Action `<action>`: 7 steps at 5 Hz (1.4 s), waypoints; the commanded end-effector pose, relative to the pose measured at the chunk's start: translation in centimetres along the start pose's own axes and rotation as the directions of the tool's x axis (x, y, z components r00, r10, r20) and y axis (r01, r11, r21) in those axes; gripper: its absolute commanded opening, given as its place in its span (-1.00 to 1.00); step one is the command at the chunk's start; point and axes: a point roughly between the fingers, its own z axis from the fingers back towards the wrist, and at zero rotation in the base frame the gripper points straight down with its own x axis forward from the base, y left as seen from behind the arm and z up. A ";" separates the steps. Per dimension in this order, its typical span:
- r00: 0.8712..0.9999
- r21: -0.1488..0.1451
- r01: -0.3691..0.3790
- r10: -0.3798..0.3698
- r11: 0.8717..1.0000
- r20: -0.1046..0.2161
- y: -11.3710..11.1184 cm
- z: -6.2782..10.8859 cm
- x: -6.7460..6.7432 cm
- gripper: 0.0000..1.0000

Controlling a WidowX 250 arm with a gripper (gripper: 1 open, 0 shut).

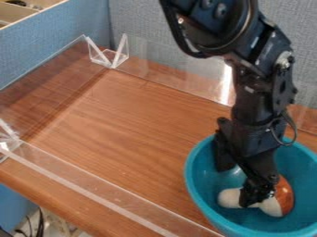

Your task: Put the mushroom in the blue bowl

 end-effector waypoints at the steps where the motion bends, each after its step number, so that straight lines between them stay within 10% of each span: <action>1: 0.999 0.014 -0.025 0.024 1.000 0.044 1.0 0.6 1.1 1.00; 6: 0.996 0.011 -0.061 0.060 0.998 0.059 1.8 -0.6 2.8 1.00; 7: 0.996 0.005 -0.059 0.059 0.998 0.065 1.6 -0.6 3.1 -1.00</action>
